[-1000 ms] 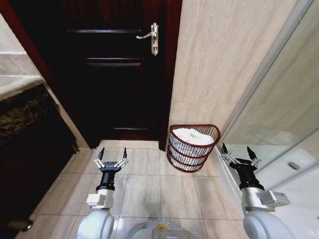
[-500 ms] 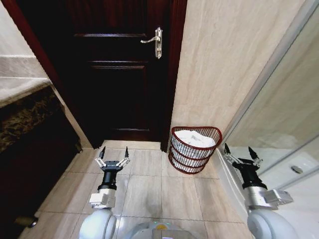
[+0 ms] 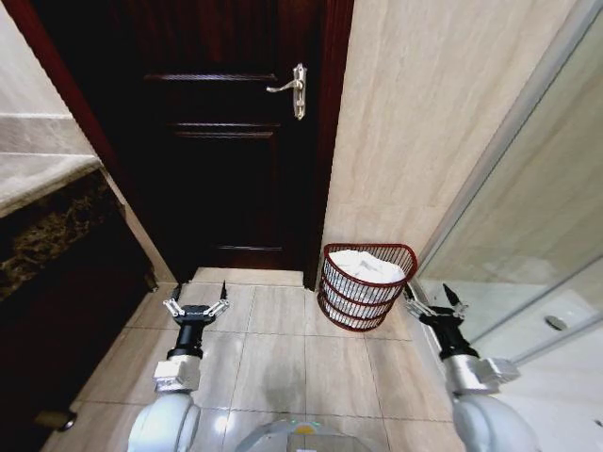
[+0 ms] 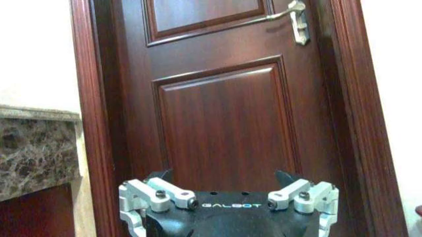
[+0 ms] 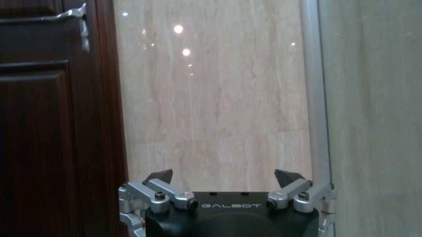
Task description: Discard the used towel into the hamper.
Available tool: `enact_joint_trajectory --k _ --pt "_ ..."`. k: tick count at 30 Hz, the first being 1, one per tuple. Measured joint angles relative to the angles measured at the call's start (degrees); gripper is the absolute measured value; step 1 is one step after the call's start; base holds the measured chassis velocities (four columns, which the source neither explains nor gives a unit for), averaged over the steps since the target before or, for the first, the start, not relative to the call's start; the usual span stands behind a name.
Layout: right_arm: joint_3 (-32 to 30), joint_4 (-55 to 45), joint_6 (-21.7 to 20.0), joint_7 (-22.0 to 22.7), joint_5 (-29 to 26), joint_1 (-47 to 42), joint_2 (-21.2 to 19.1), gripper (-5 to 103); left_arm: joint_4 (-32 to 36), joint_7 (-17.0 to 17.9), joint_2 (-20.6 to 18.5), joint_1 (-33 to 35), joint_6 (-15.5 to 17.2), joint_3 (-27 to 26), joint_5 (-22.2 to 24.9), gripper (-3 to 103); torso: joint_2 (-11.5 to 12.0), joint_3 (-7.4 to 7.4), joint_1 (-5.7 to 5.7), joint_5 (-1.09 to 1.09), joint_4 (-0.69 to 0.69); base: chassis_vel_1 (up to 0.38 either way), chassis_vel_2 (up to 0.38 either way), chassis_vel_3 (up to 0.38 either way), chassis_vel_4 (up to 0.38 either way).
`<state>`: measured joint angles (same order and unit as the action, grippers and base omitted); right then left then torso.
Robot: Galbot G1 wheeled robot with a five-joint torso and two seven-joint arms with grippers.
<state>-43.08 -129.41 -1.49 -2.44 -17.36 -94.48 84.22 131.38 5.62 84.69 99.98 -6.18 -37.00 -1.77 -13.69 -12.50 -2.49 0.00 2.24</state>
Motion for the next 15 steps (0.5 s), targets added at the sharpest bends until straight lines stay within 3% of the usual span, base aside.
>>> enact_joint_trajectory --k 15 --pt "-1.1 -1.6 0.8 0.2 0.3 -2.4 0.4 100 0.1 1.1 -1.3 0.2 0.7 2.3 0.2 100 -3.3 -2.32 -1.02 0.00 0.00 0.000 0.000 0.000 0.000"
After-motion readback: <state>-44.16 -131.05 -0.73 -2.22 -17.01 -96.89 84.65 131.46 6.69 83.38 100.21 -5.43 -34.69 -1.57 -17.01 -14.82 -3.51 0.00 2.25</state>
